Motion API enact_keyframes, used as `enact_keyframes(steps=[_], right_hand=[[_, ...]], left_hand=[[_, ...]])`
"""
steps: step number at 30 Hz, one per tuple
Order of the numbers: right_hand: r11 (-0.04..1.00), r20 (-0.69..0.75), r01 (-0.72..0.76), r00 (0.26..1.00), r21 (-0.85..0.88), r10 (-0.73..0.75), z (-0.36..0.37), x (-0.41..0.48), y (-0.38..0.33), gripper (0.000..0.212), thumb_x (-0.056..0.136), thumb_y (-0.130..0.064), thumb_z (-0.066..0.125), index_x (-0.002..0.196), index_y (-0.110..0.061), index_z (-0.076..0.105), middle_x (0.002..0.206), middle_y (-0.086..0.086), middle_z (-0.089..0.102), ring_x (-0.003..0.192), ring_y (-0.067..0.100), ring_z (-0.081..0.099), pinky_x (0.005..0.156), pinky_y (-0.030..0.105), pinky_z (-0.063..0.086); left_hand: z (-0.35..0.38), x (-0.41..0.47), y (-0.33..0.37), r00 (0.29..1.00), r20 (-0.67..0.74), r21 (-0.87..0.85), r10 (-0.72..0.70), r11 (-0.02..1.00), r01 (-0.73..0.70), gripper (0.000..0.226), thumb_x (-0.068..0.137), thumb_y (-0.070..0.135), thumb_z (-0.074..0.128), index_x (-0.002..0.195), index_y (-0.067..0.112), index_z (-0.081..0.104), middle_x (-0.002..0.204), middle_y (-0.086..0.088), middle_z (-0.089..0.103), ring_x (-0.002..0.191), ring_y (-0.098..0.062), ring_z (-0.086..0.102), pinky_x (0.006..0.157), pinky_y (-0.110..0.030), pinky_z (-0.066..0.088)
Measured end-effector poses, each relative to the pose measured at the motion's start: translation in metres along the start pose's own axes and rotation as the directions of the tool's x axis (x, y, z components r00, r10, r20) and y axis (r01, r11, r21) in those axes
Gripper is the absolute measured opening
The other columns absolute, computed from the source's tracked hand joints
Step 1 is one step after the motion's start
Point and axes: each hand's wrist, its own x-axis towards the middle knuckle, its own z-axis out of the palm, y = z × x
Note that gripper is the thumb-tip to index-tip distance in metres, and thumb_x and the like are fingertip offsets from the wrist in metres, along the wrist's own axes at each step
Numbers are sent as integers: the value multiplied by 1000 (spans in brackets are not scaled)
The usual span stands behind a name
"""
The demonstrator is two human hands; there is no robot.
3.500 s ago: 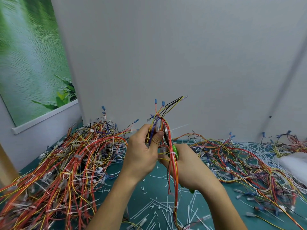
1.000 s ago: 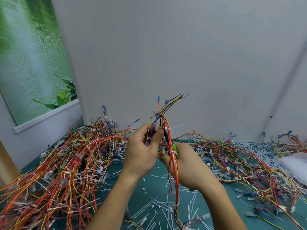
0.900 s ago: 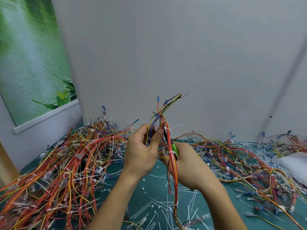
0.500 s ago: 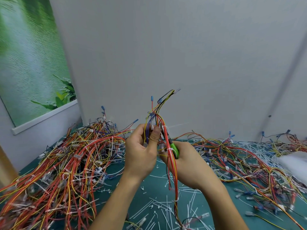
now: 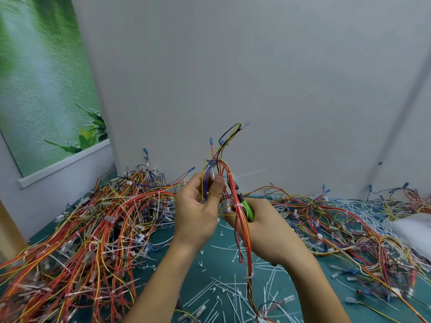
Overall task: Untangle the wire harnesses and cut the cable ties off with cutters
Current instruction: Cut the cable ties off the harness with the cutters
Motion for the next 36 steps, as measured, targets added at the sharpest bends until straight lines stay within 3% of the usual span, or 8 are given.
enact_keyframes(steps=[6, 11, 14, 19, 21, 25, 32, 36], right_hand=[[987, 57, -73, 996, 143, 65, -5, 0, -4, 49, 96, -47, 65, 75, -6, 48, 59, 1, 46, 52, 14, 42, 54, 36, 42], [966, 84, -130, 990, 221, 114, -7, -1, -6, 54, 90, -57, 67, 71, -9, 51, 59, 4, 55, 50, 16, 58, 57, 55, 57], [965, 89, -118, 991, 233, 100, -7, 0, -4, 46, 92, -54, 67, 69, -16, 57, 57, 1, 56, 49, 15, 58, 59, 45, 57], [960, 118, -109, 990, 257, 80, -6, 1, -2, 42, 90, -54, 66, 65, -21, 57, 55, -1, 56, 48, 15, 56, 56, 31, 53], [958, 143, -121, 986, 261, 86, -6, 2, -2, 40, 86, -54, 65, 64, -21, 57, 55, 1, 55, 49, 17, 55, 56, 32, 52], [958, 172, -129, 981, 255, 86, -5, 2, 1, 31, 86, -39, 64, 64, -19, 55, 57, 4, 53, 51, 19, 54, 58, 36, 53], [966, 192, -145, 976, 213, 104, -7, 0, -3, 49, 77, -48, 62, 76, 0, 52, 61, 8, 55, 53, 21, 57, 64, 56, 58], [972, 175, -141, 979, 187, 108, -7, -2, -6, 49, 83, -45, 62, 79, 3, 52, 60, 6, 55, 52, 21, 56, 61, 56, 58]], left_hand=[[0, 2, 1, 994, 42, -139, -105, 984, 109, 39, 93, 39, 66, 97, 0, 68, 88, -30, 65, 76, -23, 59, 75, -44, 51], [0, 4, -2, 973, 110, -242, -202, 944, 224, 35, 90, 34, 66, 95, -1, 68, 79, -13, 63, 68, -16, 56, 67, -28, 51], [0, 4, -4, 969, 125, -259, -214, 936, 240, 36, 90, 35, 66, 95, -1, 68, 81, -13, 65, 69, -15, 58, 65, -23, 52], [0, 3, -3, 983, 85, -210, -166, 961, 180, 37, 91, 35, 67, 94, -2, 67, 77, -10, 67, 69, -16, 61, 65, -26, 54], [1, 2, -2, 991, 51, -164, -125, 978, 132, 34, 91, 36, 68, 90, 2, 67, 74, -5, 67, 65, -11, 60, 59, -21, 51], [1, 1, 0, 997, 50, -109, -58, 992, 63, 26, 89, 40, 69, 92, 14, 70, 79, -13, 70, 72, -14, 60, 68, -27, 52], [1, 1, 0, 999, 49, -35, 15, 999, -13, 18, 91, 37, 69, 90, 18, 71, 76, 7, 72, 69, -2, 63, 66, -15, 50], [-1, 1, 1, 998, 47, 3, 34, 999, -34, 23, 90, 41, 69, 90, 18, 71, 78, -3, 73, 68, -5, 63, 63, -19, 52]])
